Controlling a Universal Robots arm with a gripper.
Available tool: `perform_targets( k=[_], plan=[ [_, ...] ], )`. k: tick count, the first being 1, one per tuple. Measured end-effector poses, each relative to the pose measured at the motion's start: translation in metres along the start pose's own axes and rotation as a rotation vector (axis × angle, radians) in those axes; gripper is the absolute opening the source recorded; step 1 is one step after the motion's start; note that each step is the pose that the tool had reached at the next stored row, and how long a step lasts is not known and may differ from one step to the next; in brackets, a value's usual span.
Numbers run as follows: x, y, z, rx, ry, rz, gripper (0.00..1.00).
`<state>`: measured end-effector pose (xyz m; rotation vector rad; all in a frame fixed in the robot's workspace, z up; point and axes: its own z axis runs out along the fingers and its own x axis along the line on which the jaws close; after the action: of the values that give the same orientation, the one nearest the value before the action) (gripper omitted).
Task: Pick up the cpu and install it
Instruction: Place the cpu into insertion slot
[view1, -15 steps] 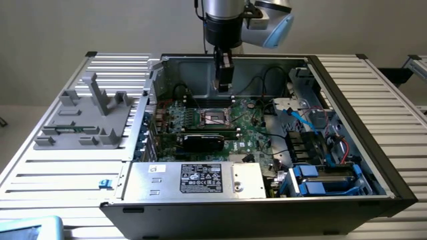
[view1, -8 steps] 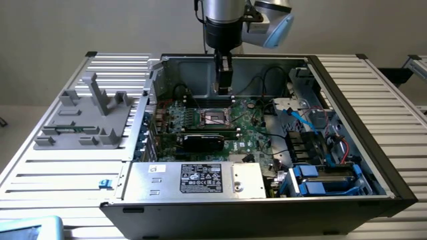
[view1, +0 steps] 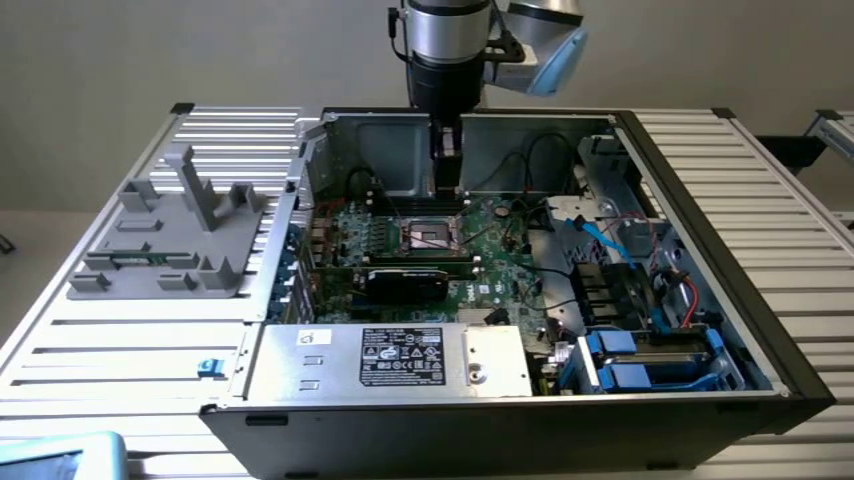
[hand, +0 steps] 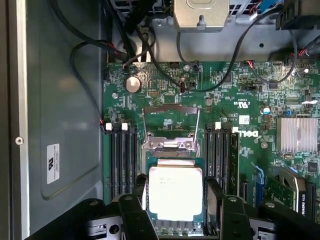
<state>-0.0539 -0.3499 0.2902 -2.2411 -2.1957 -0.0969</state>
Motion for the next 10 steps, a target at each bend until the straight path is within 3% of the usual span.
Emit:
perform_targets(
  k=[10],
  plan=[
    [-0.003, -0.0012, 0.0181, -0.0013, -0.0004, 0.009, 0.55]
  ],
)
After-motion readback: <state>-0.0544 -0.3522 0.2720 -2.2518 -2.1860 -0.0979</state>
